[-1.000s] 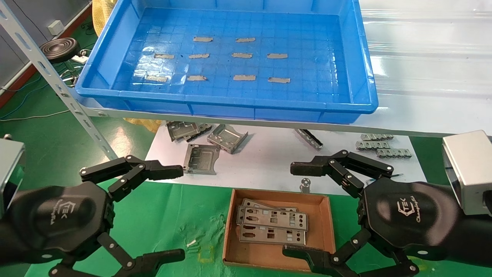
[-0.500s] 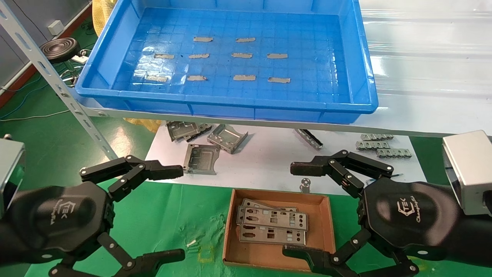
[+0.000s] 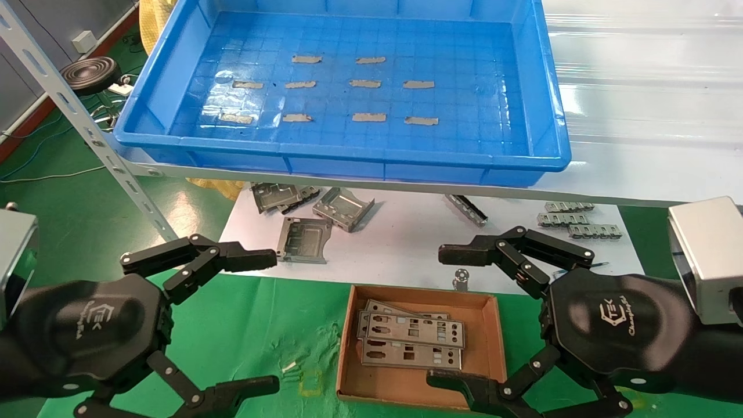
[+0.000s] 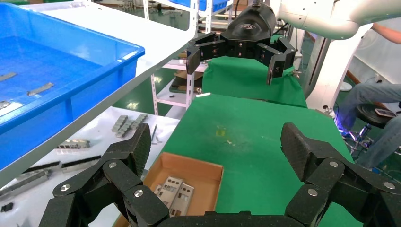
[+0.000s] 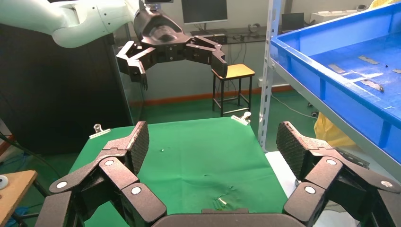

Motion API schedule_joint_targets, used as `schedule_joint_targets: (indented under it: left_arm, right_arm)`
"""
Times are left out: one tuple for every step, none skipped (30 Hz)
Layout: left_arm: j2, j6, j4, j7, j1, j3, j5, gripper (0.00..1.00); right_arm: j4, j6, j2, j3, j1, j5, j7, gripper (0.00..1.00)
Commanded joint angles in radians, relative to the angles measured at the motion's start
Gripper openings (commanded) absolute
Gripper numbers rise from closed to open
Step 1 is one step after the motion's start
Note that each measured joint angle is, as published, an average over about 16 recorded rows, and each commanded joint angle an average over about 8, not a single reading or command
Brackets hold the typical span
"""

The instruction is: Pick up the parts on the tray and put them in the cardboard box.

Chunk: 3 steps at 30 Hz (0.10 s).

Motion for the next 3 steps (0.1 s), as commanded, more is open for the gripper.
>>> schedule_joint_targets:
  left_arm:
    - [0.0, 0.0, 0.0, 0.0, 0.0, 0.0, 0.0, 1.0]
    - [0.0, 0.0, 0.0, 0.0, 0.0, 0.0, 0.0, 1.0]
    - [0.0, 0.0, 0.0, 0.0, 0.0, 0.0, 0.0, 1.0]
  right_arm:
    - [0.0, 0.0, 0.0, 0.0, 0.0, 0.0, 0.0, 1.0]
    - [0.0, 0.0, 0.0, 0.0, 0.0, 0.0, 0.0, 1.0]
    - [0.0, 0.0, 0.0, 0.0, 0.0, 0.0, 0.0, 1.0]
